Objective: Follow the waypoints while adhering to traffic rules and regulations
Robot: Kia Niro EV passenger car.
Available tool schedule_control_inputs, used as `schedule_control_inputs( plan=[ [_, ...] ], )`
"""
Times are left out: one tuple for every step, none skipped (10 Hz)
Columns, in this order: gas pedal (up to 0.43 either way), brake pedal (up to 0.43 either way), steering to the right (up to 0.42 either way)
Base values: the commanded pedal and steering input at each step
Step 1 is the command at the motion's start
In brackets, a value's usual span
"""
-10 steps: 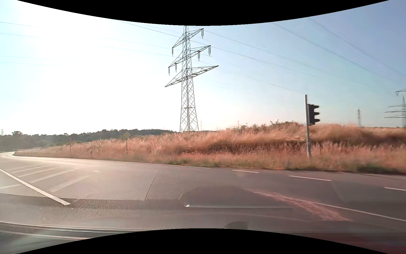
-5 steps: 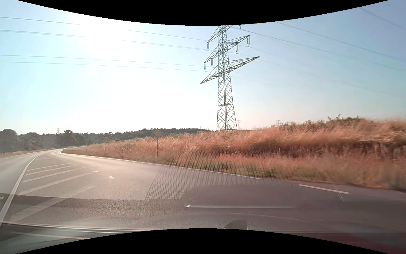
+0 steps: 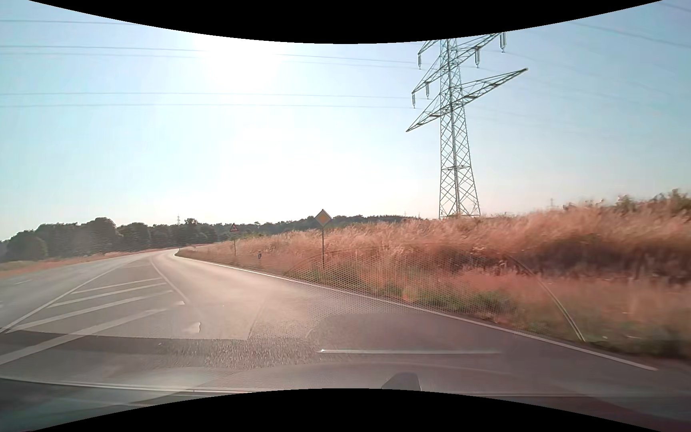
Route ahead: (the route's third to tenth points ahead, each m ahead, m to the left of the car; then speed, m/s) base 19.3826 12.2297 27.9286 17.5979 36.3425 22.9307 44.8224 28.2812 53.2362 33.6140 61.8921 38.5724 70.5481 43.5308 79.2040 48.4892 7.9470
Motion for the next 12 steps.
schedule_control_inputs(
  plan=[
    [0.22, 0.0, -0.219],
    [0.22, 0.0, -0.214],
    [0.22, 0.0, -0.213],
    [0.22, 0.0, -0.208],
    [0.22, 0.0, -0.201],
    [0.22, 0.0, -0.195],
    [0.22, 0.0, -0.187],
    [0.22, 0.0, -0.177],
    [0.22, 0.0, -0.169],
    [0.22, 0.0, -0.159],
    [0.22, 0.0, -0.15],
    [0.22, 0.0, -0.142]
  ],
)
